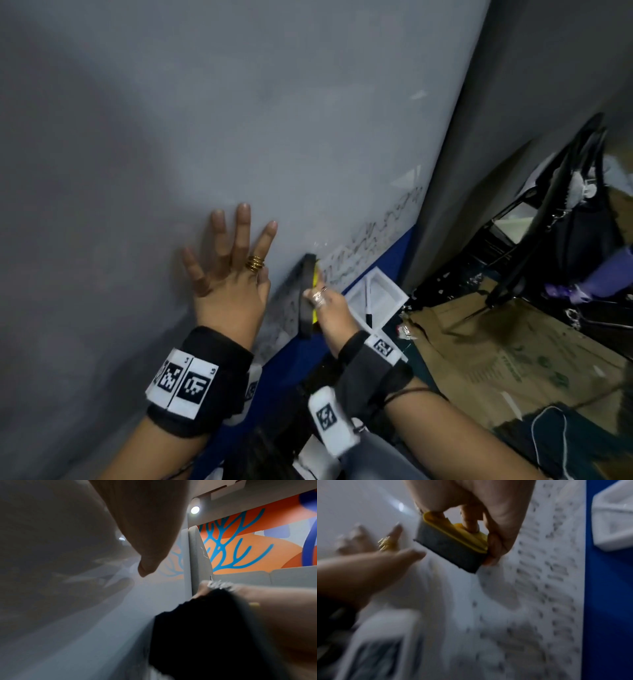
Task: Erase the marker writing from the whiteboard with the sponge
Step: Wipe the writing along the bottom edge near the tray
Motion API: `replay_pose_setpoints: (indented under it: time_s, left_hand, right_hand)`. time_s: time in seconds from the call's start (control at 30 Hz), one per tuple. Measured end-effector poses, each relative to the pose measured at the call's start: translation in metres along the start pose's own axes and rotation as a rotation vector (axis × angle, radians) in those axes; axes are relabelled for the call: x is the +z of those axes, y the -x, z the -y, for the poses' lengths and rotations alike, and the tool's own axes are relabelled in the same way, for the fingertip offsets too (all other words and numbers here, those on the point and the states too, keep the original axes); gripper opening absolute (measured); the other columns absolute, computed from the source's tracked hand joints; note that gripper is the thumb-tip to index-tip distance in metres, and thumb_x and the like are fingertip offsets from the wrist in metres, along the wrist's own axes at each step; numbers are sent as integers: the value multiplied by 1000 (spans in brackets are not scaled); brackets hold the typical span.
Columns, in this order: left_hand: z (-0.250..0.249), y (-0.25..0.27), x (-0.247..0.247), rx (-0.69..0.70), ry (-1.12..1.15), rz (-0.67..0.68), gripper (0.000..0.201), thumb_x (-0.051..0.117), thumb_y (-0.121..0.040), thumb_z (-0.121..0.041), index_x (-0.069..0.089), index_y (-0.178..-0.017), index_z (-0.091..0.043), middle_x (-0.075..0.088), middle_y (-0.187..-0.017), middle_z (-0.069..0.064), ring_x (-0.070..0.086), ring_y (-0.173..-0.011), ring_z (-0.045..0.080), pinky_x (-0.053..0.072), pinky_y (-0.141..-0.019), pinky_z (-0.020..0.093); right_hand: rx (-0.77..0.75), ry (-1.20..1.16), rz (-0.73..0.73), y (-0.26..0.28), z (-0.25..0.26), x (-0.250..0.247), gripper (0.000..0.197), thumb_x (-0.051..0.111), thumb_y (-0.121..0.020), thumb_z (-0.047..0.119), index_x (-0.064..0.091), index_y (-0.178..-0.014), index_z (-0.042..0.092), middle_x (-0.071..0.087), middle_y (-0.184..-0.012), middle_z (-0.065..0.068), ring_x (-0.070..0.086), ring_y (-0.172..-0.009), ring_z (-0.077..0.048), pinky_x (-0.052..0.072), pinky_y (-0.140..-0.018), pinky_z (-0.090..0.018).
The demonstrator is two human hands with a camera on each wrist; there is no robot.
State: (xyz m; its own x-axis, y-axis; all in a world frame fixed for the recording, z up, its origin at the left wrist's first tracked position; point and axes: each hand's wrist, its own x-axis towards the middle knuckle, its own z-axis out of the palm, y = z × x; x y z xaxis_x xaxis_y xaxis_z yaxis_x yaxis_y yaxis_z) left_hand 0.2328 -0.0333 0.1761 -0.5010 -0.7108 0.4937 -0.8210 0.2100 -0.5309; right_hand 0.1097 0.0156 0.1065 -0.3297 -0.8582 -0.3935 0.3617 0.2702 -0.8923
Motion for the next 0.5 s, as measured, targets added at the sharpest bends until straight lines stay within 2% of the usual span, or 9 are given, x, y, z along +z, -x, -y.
replay_pose_setpoints:
  time_s: [0.07,0.1,0.17,0.2,0.23,0.3,0.37,0.43,0.5]
  left_hand:
    - [2,-4,0,18,-42,0,86,45,-87,-49,-12,-149,-32,-34,-150,16,-34,-135,39,-23,-99,64]
    - [4,-5,-2,26,-58,-1,85,44,-88,-49,-13,-149,-32,-34,-150,17,-34,-135,40,-23,-98,65]
    - [8,-3,-2,50,-82,-6,82,38,-90,-48,-16,-149,-31,-34,-150,17,-36,-134,41,-24,-96,67]
    - [10,-1,-3,68,-86,-2,79,34,-91,-47,-16,-149,-31,-32,-151,16,-36,-134,41,-24,-95,68]
    - [13,1,-6,86,-76,5,75,30,-92,-47,-17,-149,-31,-30,-152,15,-36,-134,40,-24,-94,68]
    - [20,13,-13,103,-9,22,70,24,-93,-47,-16,-149,-32,-26,-154,13,-34,-136,37,-25,-94,68]
    - [31,36,-17,83,58,53,70,23,-92,-53,-14,-149,-33,-24,-155,14,-31,-137,37,-24,-95,66]
    - [46,63,-14,54,76,88,77,27,-90,-58,-15,-149,-32,-23,-155,14,-29,-138,37,-24,-95,66]
    - [61,83,-7,8,98,103,86,37,-87,-60,-13,-150,-30,-24,-155,14,-30,-138,37,-25,-96,65]
  right_hand:
    - [-30,97,106,14,-14,13,16,47,-95,6,63,-98,4,54,-109,14,57,-96,-7,46,-85,-19]
    - [-42,127,123,17,-18,16,23,47,-96,6,60,-114,4,48,-115,18,53,-101,-2,42,-89,-15]
    - [-58,97,84,19,-18,17,36,44,-96,5,47,-131,15,45,-115,21,47,-101,1,39,-82,-6]
    - [-61,65,48,17,-13,17,36,44,-97,6,43,-129,20,46,-115,20,48,-102,-2,40,-79,-6]
    - [-57,38,-2,11,-7,16,28,45,-97,8,47,-122,21,52,-112,14,50,-101,-8,44,-78,-12]
    - [-11,92,-156,-11,2,7,17,50,-94,22,59,-105,11,61,-103,-6,55,-97,-20,49,-86,-33]
    - [32,25,-272,-37,8,-5,27,57,-84,36,63,-88,9,66,-101,-12,61,-93,-27,51,-89,-44]
    - [18,-78,-307,-42,10,-5,19,57,-86,31,59,-76,15,65,-86,-11,60,-78,-27,52,-74,-37]
    - [18,-85,-314,-32,0,11,19,54,-91,25,57,-74,16,59,-77,-6,56,-73,-24,45,-68,-32]
